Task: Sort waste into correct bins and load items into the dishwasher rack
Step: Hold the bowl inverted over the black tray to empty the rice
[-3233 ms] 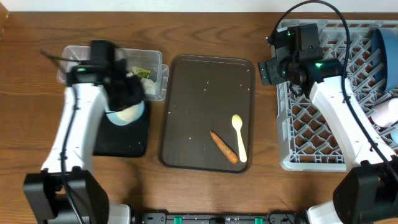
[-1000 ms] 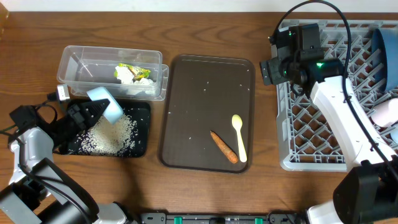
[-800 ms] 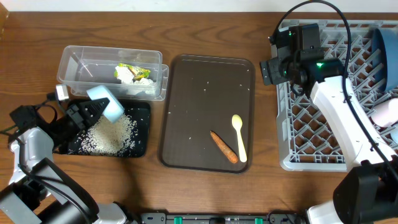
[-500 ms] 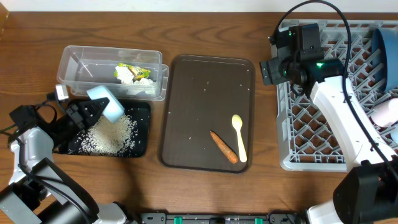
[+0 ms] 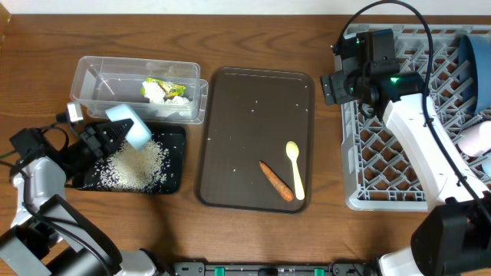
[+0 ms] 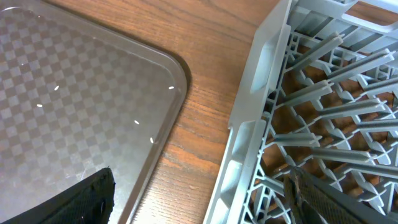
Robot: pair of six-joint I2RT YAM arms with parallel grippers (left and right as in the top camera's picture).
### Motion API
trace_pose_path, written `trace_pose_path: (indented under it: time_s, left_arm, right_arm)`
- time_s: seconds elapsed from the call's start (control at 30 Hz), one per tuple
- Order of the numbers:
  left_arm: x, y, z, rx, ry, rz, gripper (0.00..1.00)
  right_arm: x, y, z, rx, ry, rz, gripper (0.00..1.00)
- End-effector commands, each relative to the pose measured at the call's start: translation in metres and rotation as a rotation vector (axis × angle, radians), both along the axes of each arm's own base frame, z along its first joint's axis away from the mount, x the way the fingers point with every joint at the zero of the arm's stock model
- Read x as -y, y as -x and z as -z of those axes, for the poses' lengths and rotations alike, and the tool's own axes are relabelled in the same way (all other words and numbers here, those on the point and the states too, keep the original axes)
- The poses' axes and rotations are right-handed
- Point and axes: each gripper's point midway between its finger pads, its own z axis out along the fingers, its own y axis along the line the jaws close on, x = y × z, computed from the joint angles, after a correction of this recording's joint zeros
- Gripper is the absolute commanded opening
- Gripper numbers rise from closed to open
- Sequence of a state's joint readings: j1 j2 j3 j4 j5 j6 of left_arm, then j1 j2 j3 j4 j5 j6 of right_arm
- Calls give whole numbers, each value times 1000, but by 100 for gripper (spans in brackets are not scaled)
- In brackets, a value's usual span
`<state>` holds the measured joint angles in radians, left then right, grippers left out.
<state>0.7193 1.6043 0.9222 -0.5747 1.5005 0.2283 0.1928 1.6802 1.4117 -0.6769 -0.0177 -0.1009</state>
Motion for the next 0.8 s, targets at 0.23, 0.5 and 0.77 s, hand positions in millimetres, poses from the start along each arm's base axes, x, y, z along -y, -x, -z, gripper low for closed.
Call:
trace_pose_path:
  time_s: [0.23,0.5,0.77]
  left_arm:
    - [-2,-1,-3,-37,28,-14,6]
    - [1,-1,-6,-23,38,-3,6]
    - [-2,-3,-2,-106,74,-27,6]
  right_arm:
    - [7,-1,5,-13,1,32,87]
    - [7,0,5,-15,2,31,87]
    - [7,-1,5,-15,1,32,87]
